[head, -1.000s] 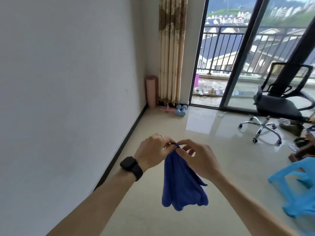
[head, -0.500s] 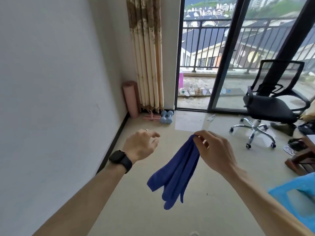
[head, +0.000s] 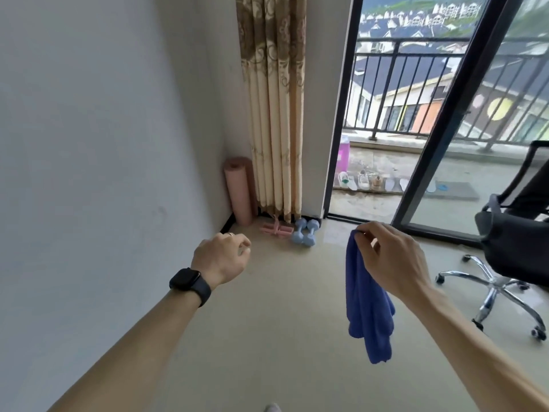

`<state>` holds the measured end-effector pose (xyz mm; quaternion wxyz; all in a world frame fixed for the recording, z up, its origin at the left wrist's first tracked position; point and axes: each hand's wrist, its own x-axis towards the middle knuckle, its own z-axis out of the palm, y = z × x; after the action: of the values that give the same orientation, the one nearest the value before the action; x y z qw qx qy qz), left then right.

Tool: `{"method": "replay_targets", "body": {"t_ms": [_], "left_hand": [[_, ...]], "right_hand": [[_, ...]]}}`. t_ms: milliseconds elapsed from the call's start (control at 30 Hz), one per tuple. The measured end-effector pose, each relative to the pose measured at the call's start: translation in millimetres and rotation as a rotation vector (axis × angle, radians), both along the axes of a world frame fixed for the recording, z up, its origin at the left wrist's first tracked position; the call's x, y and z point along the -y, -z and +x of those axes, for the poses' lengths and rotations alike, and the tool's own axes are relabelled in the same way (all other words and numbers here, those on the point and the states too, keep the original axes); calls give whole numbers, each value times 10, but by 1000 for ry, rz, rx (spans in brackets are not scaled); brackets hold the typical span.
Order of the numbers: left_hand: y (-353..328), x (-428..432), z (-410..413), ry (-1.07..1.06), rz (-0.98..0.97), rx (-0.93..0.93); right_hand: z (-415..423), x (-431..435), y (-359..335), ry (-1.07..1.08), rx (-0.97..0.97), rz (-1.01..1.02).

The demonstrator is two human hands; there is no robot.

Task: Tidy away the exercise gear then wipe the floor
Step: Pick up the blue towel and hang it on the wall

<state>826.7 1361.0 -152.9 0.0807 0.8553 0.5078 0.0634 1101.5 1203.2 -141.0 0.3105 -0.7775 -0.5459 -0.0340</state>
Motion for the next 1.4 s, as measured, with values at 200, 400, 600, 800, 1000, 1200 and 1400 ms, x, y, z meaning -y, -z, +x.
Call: {"method": "replay_targets", "body": {"t_ms": [200,400,600,800,1000,1200,1400], "left_hand": [[225,-1195,571,-26,-37,21],[210,-2421,946,-80,-4,12],[258,-3404,1108,-166,-13,-8],[386,-4308,1186,-349,-50,-9],[80,-4984,1306,-579,8,7],[-348,-5466,1198,-771,58,24],[-853,-5926,944,-865,154,75]], "right_hand": [[713,-1305,8,-37,55,-6],[1205,-2631,-125,-105,103,-3],[1392,-3971,-40,-243,83,33],[1489,-5457,163,-438,59,26],[1511,-6801,-61,-661,26,42],[1219,-7797,-360,-853,13,36],[653,-8543,-681,-1011,-9,120]]}}
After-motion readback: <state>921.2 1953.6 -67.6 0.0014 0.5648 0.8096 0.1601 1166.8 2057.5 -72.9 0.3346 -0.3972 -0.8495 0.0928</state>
